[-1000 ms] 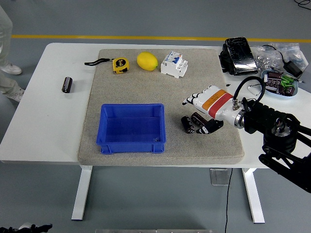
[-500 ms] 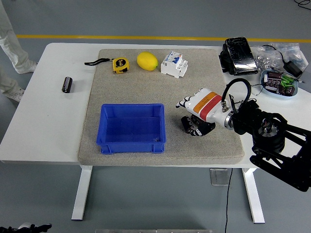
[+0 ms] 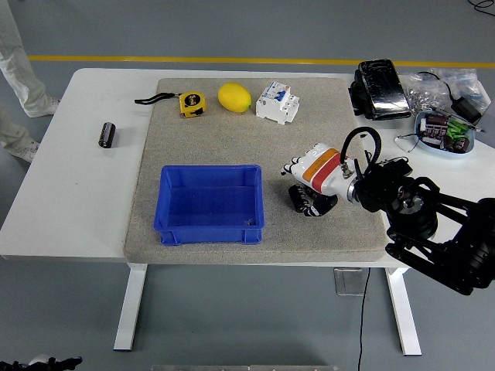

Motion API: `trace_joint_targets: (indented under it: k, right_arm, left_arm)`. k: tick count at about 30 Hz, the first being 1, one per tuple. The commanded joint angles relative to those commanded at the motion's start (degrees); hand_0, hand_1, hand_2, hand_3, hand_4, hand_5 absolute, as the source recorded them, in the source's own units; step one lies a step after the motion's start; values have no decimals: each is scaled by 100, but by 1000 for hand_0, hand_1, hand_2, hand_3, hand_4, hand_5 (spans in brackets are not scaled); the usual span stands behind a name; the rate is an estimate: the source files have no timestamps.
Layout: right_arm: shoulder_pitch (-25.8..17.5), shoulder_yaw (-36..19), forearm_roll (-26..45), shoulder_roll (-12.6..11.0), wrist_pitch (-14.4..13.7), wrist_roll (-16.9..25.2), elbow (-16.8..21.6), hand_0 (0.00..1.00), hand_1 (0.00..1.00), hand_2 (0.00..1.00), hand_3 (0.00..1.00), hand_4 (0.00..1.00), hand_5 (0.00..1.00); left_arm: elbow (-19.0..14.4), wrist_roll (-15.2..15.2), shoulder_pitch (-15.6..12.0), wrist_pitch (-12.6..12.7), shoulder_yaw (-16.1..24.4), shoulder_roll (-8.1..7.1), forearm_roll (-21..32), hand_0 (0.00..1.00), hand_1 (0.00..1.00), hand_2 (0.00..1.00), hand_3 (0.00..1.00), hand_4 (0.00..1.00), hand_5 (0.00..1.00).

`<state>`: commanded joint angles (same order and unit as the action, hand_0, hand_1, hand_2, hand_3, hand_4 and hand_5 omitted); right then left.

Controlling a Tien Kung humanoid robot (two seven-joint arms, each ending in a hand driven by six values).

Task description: Pick up the battery,place it into the box

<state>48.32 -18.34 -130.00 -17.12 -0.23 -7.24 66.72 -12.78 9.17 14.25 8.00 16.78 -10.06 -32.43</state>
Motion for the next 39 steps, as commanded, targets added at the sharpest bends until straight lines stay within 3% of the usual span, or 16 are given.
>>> trace_joint_targets:
  k: [24, 25, 39]
  right_arm:
    - [82, 328, 10, 267, -336, -72, -538, 21, 191, 677, 712, 998, 374]
    - [85, 325, 13, 266, -360, -82, -558, 7, 176, 635, 607, 998, 352]
    - [107, 361, 43, 279, -503, -52, -623, 2, 159, 571, 542, 998, 306]
  left_arm:
    - [-13, 17, 2, -13, 20, 6, -60, 727, 701, 754, 635, 642, 542]
    - [-12, 13, 3, -11, 12, 7, -48, 726, 702, 753, 635, 644, 545]
    - [-10, 5, 39, 0, -19, 7, -13, 727, 703, 752, 634, 640, 546]
